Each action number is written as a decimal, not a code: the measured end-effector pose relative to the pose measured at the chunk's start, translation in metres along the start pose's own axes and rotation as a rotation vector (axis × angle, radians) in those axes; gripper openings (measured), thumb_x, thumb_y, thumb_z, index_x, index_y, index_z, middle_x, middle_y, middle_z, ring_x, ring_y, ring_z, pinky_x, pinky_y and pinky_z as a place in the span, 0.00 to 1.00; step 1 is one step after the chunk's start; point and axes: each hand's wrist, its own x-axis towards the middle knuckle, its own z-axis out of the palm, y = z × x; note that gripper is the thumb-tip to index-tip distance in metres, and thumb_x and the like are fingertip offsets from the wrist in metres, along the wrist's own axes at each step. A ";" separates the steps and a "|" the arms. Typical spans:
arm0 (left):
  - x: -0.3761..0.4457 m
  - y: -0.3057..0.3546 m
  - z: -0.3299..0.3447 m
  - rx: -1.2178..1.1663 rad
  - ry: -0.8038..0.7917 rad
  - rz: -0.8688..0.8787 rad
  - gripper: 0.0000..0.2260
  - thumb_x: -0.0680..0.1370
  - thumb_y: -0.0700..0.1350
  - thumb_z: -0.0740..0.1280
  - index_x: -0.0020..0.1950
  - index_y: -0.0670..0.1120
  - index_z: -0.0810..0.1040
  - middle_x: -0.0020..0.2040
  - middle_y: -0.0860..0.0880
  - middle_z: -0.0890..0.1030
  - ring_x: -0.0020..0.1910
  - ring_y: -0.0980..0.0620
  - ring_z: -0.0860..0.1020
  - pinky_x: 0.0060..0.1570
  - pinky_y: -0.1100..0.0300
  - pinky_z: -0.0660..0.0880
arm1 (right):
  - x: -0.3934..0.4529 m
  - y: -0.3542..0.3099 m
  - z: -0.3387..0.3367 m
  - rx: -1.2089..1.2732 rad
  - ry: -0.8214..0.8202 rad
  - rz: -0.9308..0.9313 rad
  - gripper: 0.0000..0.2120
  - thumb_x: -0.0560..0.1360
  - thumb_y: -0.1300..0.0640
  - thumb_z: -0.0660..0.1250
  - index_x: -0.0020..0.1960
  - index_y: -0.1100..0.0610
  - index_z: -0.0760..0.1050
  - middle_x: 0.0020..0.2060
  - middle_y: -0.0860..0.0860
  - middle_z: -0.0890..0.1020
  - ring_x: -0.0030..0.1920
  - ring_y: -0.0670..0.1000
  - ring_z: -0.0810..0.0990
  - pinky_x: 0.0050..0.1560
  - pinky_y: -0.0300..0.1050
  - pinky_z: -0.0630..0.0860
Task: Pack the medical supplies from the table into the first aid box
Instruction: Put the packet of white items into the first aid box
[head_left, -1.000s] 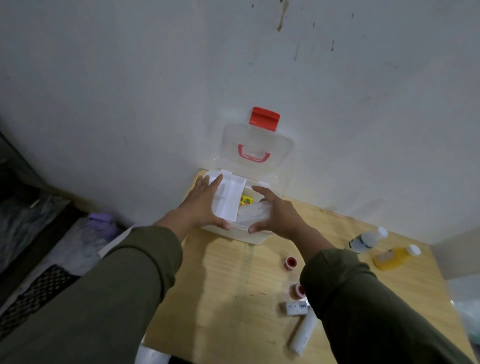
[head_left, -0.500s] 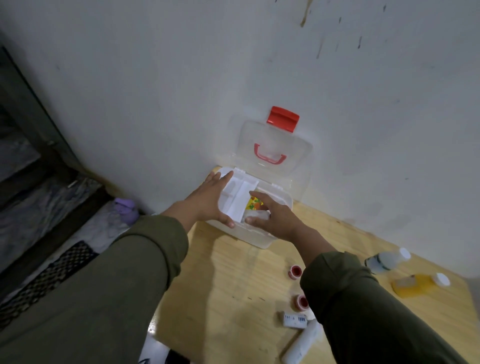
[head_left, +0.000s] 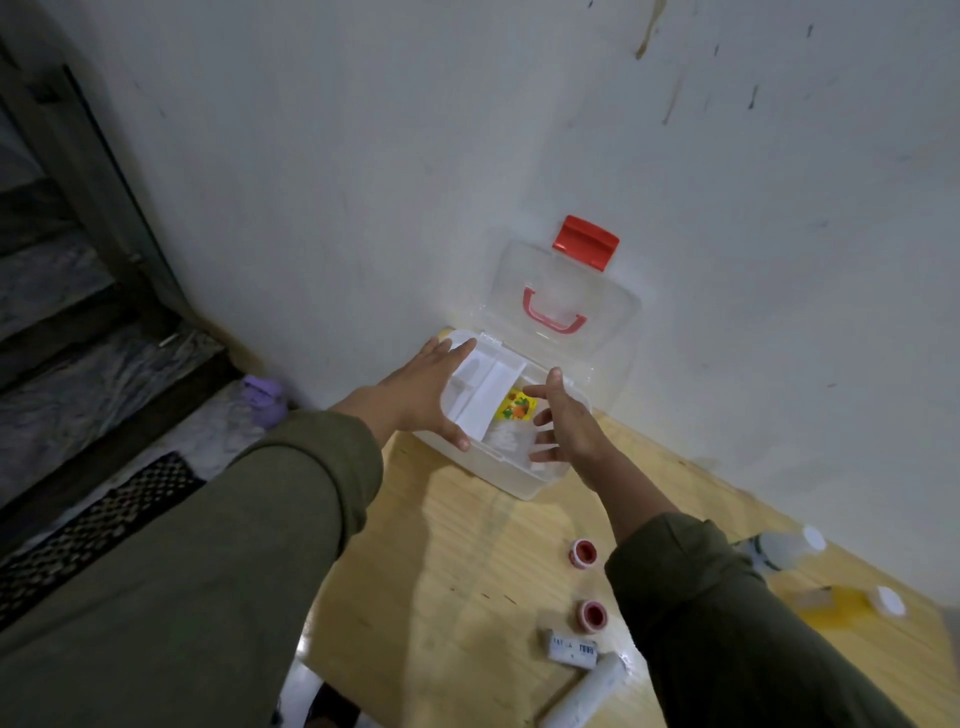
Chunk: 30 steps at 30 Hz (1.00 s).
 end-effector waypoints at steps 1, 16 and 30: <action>0.000 0.000 0.000 -0.001 -0.002 -0.002 0.58 0.61 0.55 0.79 0.77 0.53 0.40 0.79 0.51 0.44 0.77 0.49 0.38 0.74 0.48 0.50 | 0.000 0.001 0.000 -0.008 0.001 -0.005 0.28 0.79 0.37 0.41 0.64 0.50 0.71 0.56 0.58 0.73 0.53 0.58 0.75 0.40 0.42 0.77; -0.001 0.003 0.000 0.016 -0.014 -0.018 0.58 0.62 0.54 0.79 0.77 0.53 0.39 0.79 0.51 0.43 0.77 0.49 0.37 0.74 0.46 0.50 | 0.012 -0.001 0.000 0.069 -0.057 0.073 0.33 0.77 0.36 0.37 0.72 0.52 0.63 0.58 0.61 0.74 0.60 0.63 0.75 0.62 0.55 0.74; 0.000 0.003 0.000 0.028 -0.025 -0.032 0.57 0.63 0.55 0.78 0.76 0.53 0.39 0.79 0.51 0.42 0.77 0.49 0.38 0.74 0.46 0.50 | 0.022 0.006 0.007 0.247 -0.107 0.160 0.33 0.75 0.31 0.39 0.71 0.47 0.62 0.68 0.59 0.71 0.69 0.69 0.65 0.69 0.64 0.63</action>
